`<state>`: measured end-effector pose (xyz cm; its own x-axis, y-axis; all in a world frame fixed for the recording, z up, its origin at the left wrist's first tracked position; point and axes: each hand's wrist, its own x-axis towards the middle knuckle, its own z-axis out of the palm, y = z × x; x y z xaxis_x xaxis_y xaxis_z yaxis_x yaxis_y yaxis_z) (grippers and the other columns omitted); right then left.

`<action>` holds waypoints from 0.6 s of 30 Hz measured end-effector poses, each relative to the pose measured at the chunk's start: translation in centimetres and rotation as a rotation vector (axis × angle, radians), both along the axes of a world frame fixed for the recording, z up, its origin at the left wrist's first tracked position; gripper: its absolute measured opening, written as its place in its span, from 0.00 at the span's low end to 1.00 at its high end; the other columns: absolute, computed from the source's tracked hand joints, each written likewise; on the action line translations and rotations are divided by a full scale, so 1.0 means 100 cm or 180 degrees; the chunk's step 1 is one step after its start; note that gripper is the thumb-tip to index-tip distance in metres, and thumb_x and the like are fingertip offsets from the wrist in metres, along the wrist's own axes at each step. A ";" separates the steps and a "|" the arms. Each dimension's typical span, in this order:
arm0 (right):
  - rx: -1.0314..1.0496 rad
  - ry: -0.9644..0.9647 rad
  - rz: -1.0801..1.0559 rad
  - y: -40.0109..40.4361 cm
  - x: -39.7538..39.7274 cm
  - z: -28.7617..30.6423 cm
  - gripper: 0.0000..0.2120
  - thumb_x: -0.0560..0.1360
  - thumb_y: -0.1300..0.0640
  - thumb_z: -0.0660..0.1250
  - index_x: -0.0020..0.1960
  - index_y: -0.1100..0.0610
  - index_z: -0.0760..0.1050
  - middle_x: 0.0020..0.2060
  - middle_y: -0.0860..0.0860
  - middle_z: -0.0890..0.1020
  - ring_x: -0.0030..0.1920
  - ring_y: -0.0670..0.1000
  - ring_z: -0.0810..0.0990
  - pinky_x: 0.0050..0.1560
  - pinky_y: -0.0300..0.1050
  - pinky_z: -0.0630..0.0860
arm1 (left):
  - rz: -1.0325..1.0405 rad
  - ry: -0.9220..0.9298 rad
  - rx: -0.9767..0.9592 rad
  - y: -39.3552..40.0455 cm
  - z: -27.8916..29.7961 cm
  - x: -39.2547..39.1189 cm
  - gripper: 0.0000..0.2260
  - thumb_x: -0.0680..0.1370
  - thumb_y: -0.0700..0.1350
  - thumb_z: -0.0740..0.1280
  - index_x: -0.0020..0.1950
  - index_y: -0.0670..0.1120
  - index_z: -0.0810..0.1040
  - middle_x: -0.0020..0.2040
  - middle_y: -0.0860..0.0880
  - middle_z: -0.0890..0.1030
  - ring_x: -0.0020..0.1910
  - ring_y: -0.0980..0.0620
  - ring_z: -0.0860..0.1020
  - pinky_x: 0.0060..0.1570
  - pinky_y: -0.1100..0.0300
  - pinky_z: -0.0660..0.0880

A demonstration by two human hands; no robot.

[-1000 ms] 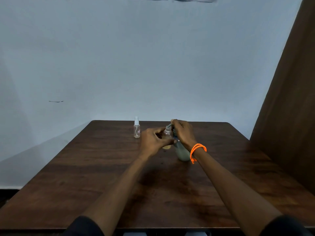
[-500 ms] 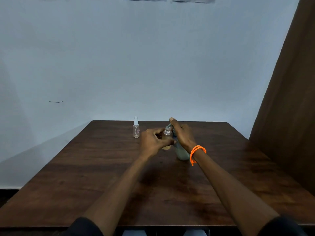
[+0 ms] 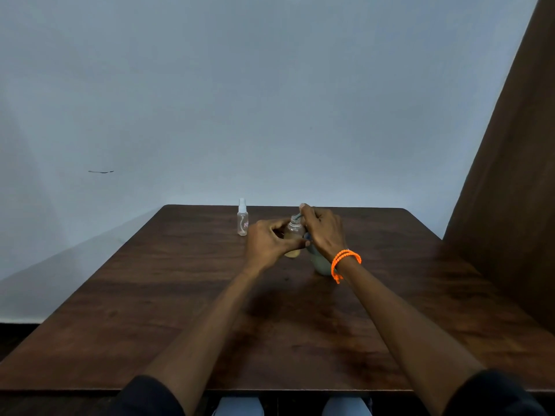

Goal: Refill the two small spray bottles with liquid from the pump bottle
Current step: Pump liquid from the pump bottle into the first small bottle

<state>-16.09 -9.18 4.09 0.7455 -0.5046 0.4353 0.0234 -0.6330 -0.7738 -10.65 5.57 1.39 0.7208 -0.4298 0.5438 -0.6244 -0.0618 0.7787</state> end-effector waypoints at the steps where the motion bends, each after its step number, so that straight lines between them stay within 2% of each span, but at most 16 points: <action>1: -0.0036 -0.0032 0.0003 0.001 0.000 0.001 0.23 0.78 0.40 0.58 0.35 0.57 0.74 0.27 0.50 0.81 0.35 0.53 0.81 0.41 0.54 0.77 | -0.0009 0.0004 0.0015 0.001 0.001 0.000 0.13 0.66 0.46 0.87 0.41 0.58 0.86 0.31 0.59 0.83 0.30 0.64 0.75 0.33 0.61 0.72; 2: -0.0048 -0.0063 -0.0003 0.001 0.000 0.002 0.18 0.78 0.44 0.59 0.36 0.55 0.71 0.27 0.50 0.80 0.35 0.53 0.79 0.42 0.55 0.76 | -0.0012 0.0004 0.0043 0.002 0.001 0.001 0.12 0.66 0.47 0.87 0.41 0.57 0.86 0.32 0.58 0.83 0.31 0.64 0.75 0.33 0.59 0.72; 4: -0.0074 -0.0078 -0.0003 0.003 0.001 0.002 0.13 0.79 0.48 0.60 0.39 0.54 0.70 0.27 0.50 0.79 0.34 0.53 0.79 0.42 0.56 0.76 | 0.0011 -0.0009 0.0054 0.002 -0.001 0.001 0.13 0.65 0.46 0.87 0.38 0.57 0.85 0.29 0.60 0.80 0.29 0.64 0.73 0.32 0.63 0.69; 6: -0.0191 0.0008 0.0005 0.004 0.002 0.001 0.13 0.78 0.45 0.58 0.43 0.53 0.71 0.28 0.52 0.81 0.36 0.56 0.81 0.41 0.56 0.78 | 0.0061 -0.0001 0.0033 0.002 -0.003 0.000 0.17 0.65 0.44 0.87 0.34 0.60 0.81 0.26 0.60 0.76 0.27 0.63 0.70 0.31 0.65 0.65; 9: -0.0480 0.0196 -0.0053 0.005 0.003 -0.002 0.18 0.76 0.37 0.55 0.44 0.51 0.71 0.31 0.52 0.82 0.39 0.58 0.82 0.40 0.54 0.78 | 0.0071 0.0093 0.0034 0.005 -0.009 0.002 0.13 0.65 0.46 0.87 0.39 0.57 0.86 0.28 0.60 0.79 0.29 0.64 0.73 0.32 0.62 0.69; 12: -0.0776 0.0202 -0.0096 0.004 0.004 -0.004 0.15 0.78 0.41 0.56 0.45 0.51 0.70 0.32 0.50 0.80 0.37 0.58 0.79 0.35 0.50 0.71 | 0.0190 0.0112 0.0144 0.007 -0.014 0.006 0.14 0.64 0.49 0.87 0.46 0.50 0.90 0.29 0.60 0.80 0.29 0.64 0.73 0.33 0.62 0.69; 15: -0.0986 0.0221 -0.0151 0.004 0.004 -0.006 0.12 0.80 0.45 0.59 0.45 0.52 0.70 0.33 0.49 0.80 0.37 0.58 0.76 0.35 0.48 0.65 | 0.0209 0.0163 0.0148 0.007 -0.019 0.007 0.15 0.63 0.53 0.86 0.44 0.51 0.89 0.30 0.56 0.81 0.30 0.60 0.74 0.33 0.54 0.72; 18: -0.1113 0.0283 -0.0205 0.004 0.004 -0.007 0.15 0.81 0.41 0.58 0.47 0.53 0.72 0.37 0.48 0.82 0.40 0.59 0.76 0.38 0.49 0.67 | 0.0252 0.0197 0.0136 0.010 -0.021 0.007 0.16 0.63 0.54 0.86 0.44 0.50 0.88 0.33 0.49 0.84 0.32 0.56 0.77 0.35 0.47 0.78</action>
